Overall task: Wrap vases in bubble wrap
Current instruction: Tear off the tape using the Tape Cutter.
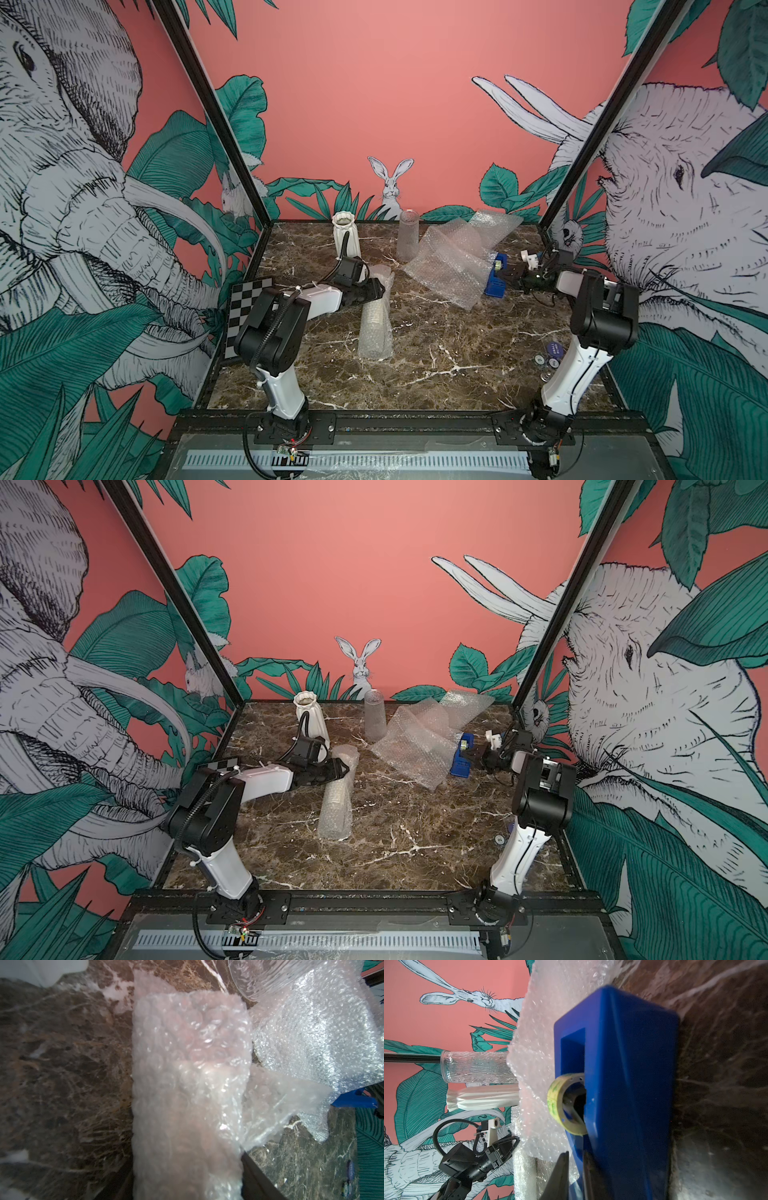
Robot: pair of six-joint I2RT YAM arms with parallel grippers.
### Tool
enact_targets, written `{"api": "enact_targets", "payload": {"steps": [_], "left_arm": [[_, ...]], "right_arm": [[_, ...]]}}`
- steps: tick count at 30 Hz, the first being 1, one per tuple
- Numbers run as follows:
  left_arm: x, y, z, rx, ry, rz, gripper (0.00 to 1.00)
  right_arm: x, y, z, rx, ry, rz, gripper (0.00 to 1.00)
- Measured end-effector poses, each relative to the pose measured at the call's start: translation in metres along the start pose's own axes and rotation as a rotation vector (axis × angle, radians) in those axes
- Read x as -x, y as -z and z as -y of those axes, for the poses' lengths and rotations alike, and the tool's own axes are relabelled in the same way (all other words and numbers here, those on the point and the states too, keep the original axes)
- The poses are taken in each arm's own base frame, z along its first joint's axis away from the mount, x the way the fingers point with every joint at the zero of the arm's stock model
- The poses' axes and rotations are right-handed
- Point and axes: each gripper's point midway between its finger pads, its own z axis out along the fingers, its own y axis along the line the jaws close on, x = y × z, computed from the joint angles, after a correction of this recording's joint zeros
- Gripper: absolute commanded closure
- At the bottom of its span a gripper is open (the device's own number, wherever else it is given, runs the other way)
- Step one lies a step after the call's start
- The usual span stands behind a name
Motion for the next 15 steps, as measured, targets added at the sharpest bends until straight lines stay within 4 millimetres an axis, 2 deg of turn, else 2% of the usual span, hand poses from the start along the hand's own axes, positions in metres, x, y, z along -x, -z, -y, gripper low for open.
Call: {"api": "enact_targets", "payload": {"steps": [15], "left_arm": [[-0.0001, 0.0, -0.0001, 0.001, 0.0, -0.001, 0.45]], "right_arm": [[-0.0012, 0.0006, -0.0003, 0.058, -0.057, 0.038, 0.99]]}}
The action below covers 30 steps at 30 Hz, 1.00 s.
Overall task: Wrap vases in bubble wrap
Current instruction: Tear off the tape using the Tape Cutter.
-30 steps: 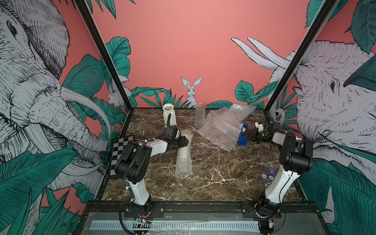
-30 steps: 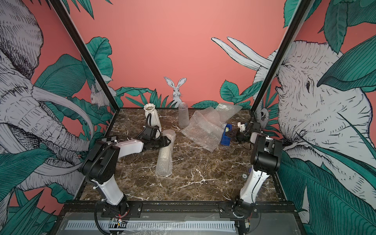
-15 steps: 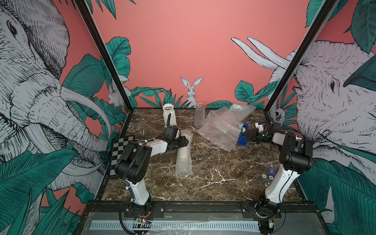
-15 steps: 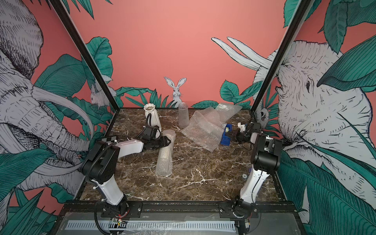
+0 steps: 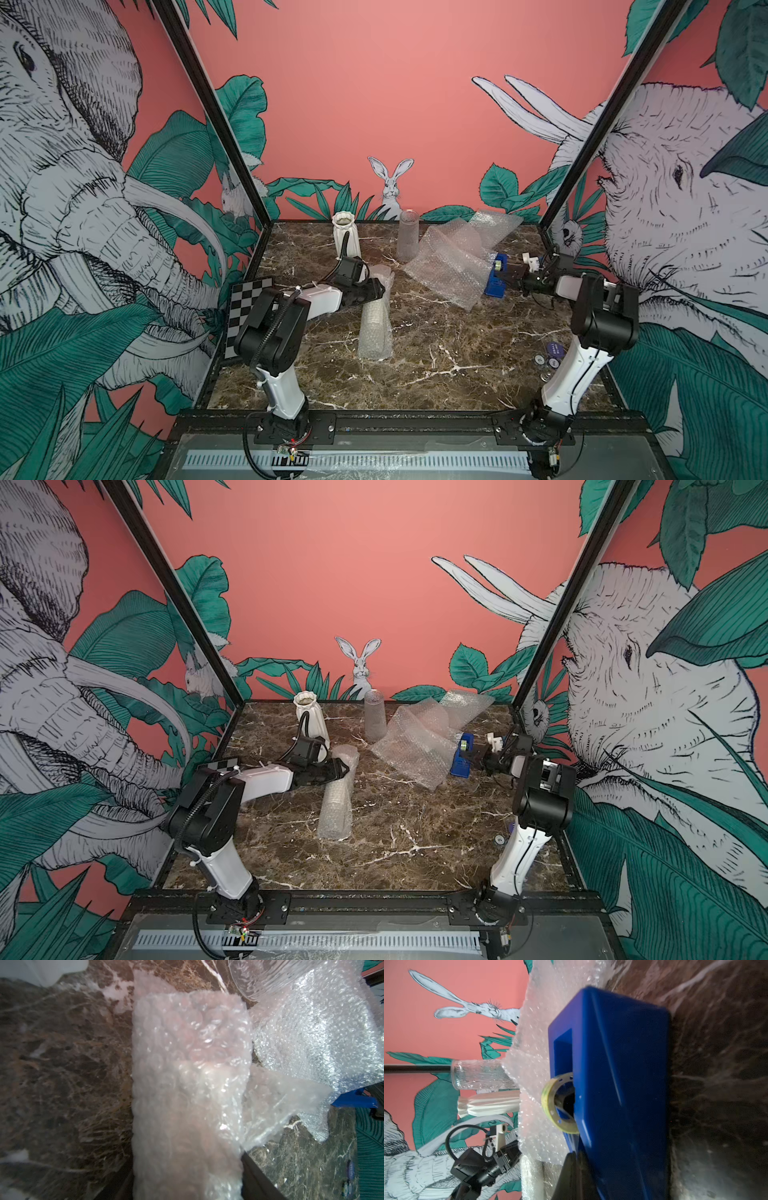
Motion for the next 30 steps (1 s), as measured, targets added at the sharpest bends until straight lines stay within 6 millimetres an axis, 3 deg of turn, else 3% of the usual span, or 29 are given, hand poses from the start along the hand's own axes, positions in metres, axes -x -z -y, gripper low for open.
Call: {"api": "enact_targets", "payload": {"steps": [13, 17, 26, 30], "left_arm": [[0.0, 0.0, 0.0, -0.001, 0.0, 0.0, 0.45], [0.0, 0.0, 0.0, -0.001, 0.0, 0.001, 0.45], [0.0, 0.0, 0.0, -0.002, 0.0, 0.001, 0.45], [0.0, 0.0, 0.0, -0.003, 0.0, 0.0, 0.45]], "right_arm": [[-0.003, 0.017, -0.029, 0.069, -0.012, 0.116, 1.0], [-0.013, 0.024, -0.032, 0.057, -0.006, 0.135, 1.0], [-0.045, 0.036, -0.015, -0.058, -0.006, 0.173, 1.0], [-0.065, 0.03, 0.0, -0.087, -0.026, 0.159, 1.0]]}}
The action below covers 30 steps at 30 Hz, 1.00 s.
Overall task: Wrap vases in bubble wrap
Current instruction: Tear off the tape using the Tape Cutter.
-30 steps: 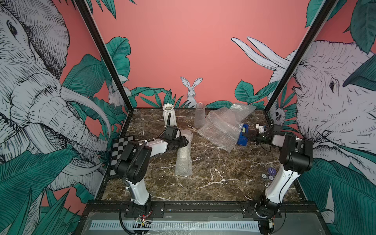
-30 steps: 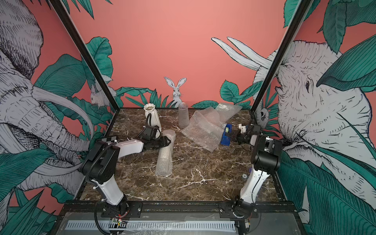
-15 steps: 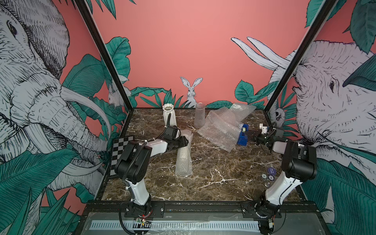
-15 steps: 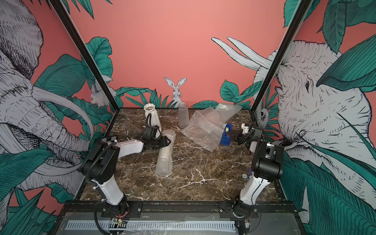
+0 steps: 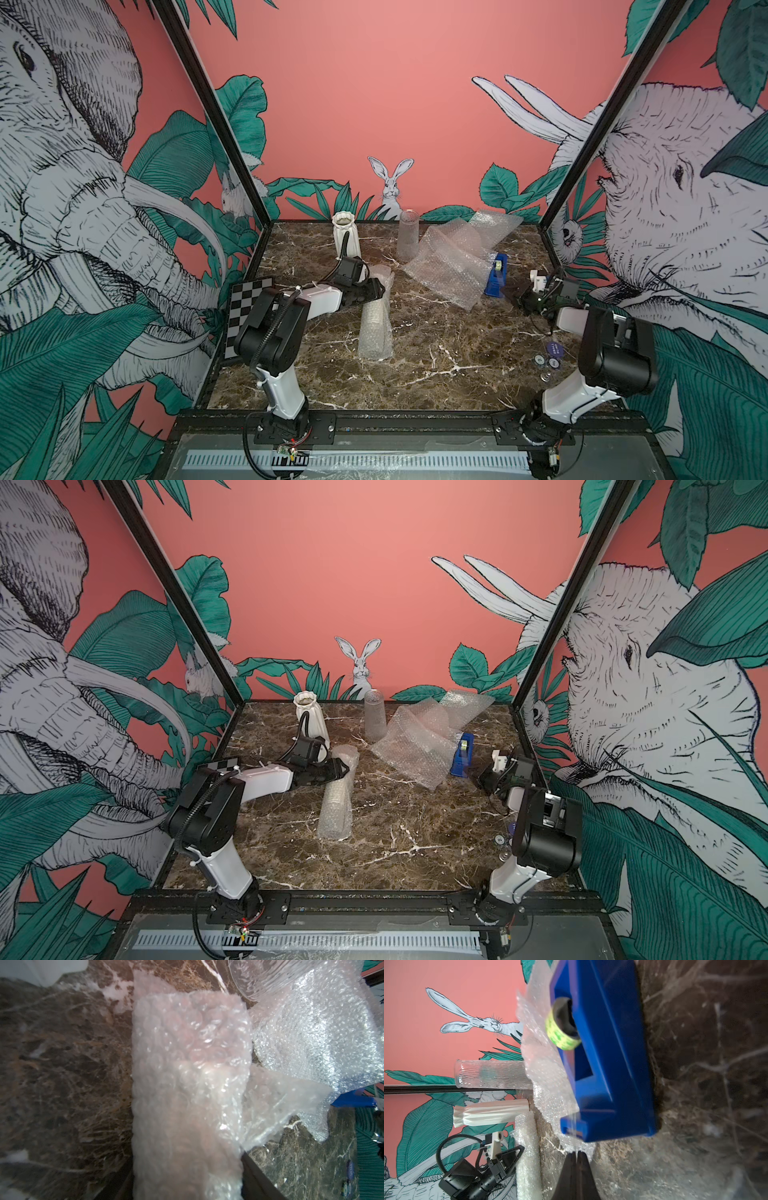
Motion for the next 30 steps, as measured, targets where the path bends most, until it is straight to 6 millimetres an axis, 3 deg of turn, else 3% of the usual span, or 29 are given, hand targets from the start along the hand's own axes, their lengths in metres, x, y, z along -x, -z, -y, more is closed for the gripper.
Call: {"api": "enact_targets", "payload": {"steps": [19, 23, 28, 30], "left_arm": [[0.0, 0.0, 0.0, -0.001, 0.0, 0.0, 0.45], [0.0, 0.0, 0.0, -0.002, 0.0, -0.001, 0.45], [0.0, 0.0, 0.001, -0.004, 0.0, -0.003, 0.45], [-0.001, 0.0, 0.001, -0.008, 0.0, -0.005, 0.45]], "right_arm": [[0.002, -0.017, 0.012, -0.067, 0.045, 0.108, 1.0], [-0.023, -0.029, 0.042, -0.149, -0.059, 0.037, 1.0], [-0.035, -0.031, 0.033, -0.122, -0.064, 0.013, 1.0], [-0.044, -0.033, 0.02, -0.092, -0.053, -0.014, 1.0]]}}
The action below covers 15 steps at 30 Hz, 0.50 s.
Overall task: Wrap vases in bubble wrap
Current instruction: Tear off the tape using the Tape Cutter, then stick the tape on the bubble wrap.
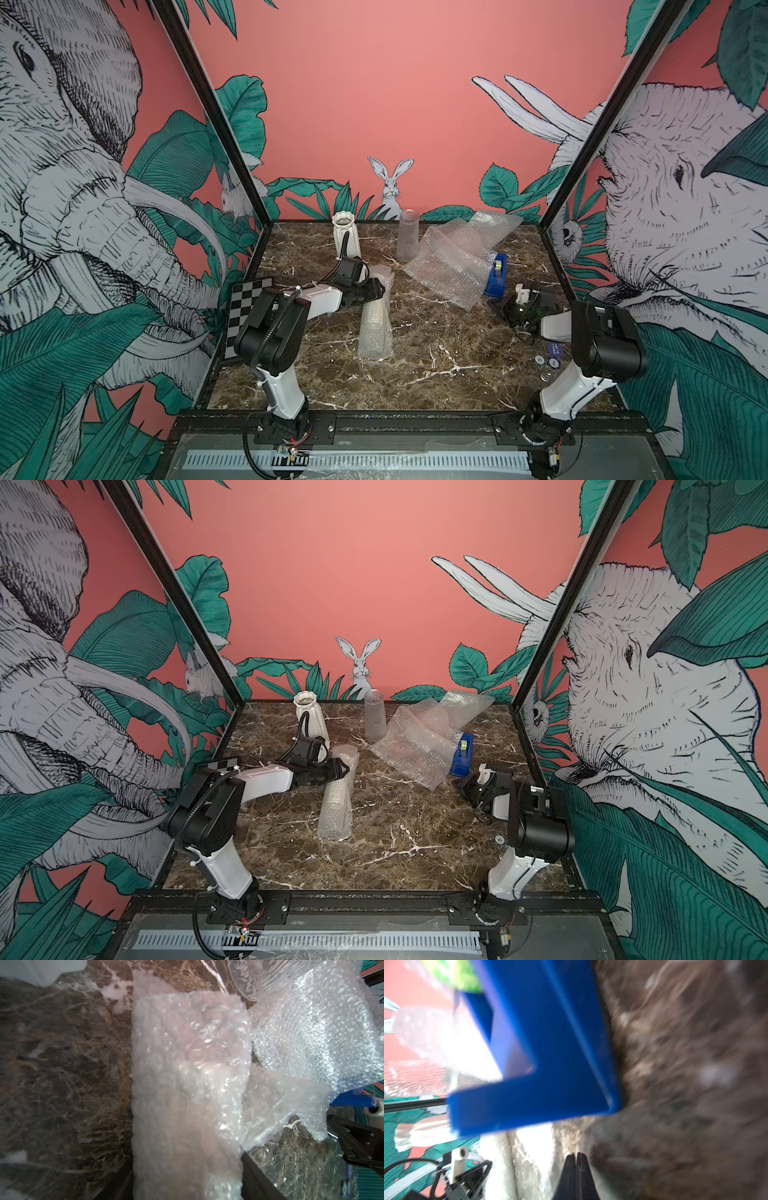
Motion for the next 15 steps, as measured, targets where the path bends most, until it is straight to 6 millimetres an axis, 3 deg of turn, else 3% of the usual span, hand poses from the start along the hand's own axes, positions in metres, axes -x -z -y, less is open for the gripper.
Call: {"api": "enact_targets", "payload": {"steps": [4, 9, 12, 15], "left_arm": [[-0.001, -0.002, 0.003, -0.015, -0.004, -0.012, 0.45], [-0.005, -0.009, 0.016, -0.044, -0.041, -0.036, 0.46], [-0.01, -0.013, 0.026, -0.065, -0.068, -0.055, 0.46], [-0.013, -0.016, 0.031, -0.078, -0.085, -0.066, 0.46]], "right_arm": [[-0.034, -0.008, -0.059, 0.119, 0.136, -0.1, 1.0], [-0.099, -0.021, -0.147, 0.302, 0.399, -0.273, 1.0], [-0.134, -0.027, -0.174, 0.366, 0.505, -0.361, 1.0], [-0.161, -0.041, -0.184, 0.402, 0.558, -0.444, 1.0]]}}
